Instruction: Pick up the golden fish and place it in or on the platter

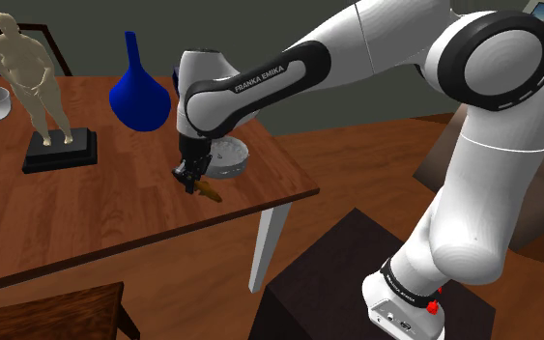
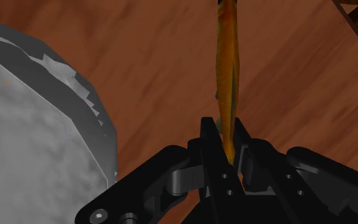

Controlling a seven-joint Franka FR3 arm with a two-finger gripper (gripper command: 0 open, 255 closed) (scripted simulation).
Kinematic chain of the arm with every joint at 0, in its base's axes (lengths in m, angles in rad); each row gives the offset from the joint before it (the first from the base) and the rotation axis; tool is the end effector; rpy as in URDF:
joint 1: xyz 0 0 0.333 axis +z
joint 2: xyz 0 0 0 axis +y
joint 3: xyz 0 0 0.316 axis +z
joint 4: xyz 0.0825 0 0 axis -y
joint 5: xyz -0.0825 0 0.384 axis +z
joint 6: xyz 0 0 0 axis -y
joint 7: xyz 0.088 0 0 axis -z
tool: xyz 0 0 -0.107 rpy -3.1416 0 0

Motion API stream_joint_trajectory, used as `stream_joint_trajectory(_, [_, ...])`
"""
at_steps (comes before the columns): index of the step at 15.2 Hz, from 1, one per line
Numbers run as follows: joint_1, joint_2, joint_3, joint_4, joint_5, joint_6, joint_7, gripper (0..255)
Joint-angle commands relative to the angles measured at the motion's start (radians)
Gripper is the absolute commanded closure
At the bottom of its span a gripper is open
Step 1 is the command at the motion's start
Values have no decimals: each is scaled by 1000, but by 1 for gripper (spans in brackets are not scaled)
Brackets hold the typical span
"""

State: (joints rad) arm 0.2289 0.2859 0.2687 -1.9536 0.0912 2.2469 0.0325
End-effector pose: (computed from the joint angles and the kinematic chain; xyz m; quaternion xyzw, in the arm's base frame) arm 0.5376 0.2872 0.3394 -0.9777 -0.1969 0.0116 0.0727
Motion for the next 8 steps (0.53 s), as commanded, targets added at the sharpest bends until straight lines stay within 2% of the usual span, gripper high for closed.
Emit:
stream_joint_trajectory(1, [1,1,1,-3,1,-1,0,255])
stream_joint_trajectory(8, [-4,-21,1,27,4,-52,-2,255])
